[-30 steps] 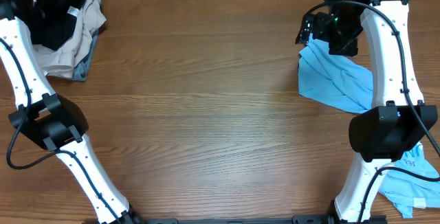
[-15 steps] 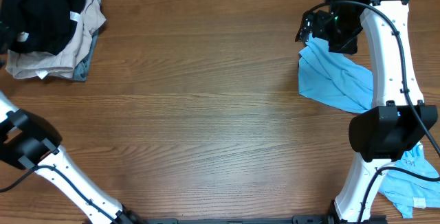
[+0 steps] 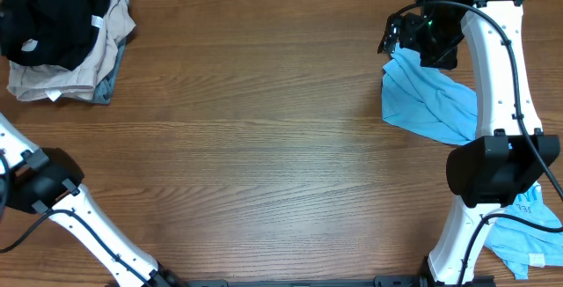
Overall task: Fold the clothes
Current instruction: 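Carry the black bundle with the left gripper onto the top-left clothes stack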
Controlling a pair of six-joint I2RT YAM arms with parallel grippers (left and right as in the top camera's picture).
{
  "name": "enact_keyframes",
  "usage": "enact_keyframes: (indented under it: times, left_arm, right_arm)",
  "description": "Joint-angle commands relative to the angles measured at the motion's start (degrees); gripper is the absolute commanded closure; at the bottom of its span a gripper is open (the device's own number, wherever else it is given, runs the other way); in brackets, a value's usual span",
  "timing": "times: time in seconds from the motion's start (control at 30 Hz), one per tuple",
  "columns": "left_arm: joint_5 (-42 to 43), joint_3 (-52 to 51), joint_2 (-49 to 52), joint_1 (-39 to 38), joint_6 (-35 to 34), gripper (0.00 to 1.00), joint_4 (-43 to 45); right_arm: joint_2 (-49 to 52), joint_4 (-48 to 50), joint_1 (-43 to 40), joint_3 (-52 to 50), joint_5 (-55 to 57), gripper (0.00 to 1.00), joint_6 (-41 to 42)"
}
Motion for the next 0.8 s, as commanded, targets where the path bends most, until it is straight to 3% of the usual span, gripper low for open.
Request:
enact_keyframes:
  times: [0.0,0.1,0.23,0.43,0.6,0.77]
  left_arm:
    - [1.55,5.95,-5.38,-3.17,14.19,0.00,-0.61]
    - [-4.42,5.90,-5.99,-7.45,25.35,0.00,0.46]
    - [-15.41,3.13,-3.78,-12.76,32.20,0.02,6.32]
    - [-17.81,-9.84,-2.54,-15.34,31.61,0.07,22.38]
    - [-25.77,-20.96,-2.54,-15.19,28.83,0.03,25.70]
    - [-27.32,-32.02,-2.23,-14.05,28.74,0.00,29.14]
  right_arm:
    - [-1.11,0.11,0.17,1.09,-0.07,0.00,0.04]
    - [-1.11,0.17,0.17,1.09,-0.52,0.00,0.04]
    - [-1.11,0.39,0.17,1.09,-0.70,0.00,0.07]
    - [-1.11,-0.70,0.17,1.09,-0.61,0.00,0.00]
    - [-1.11,-0.09,0.17,1.09,-0.66,0.00,0.02]
    - [-1.11,0.13,0.17,1.09,-0.68,0.00,0.04]
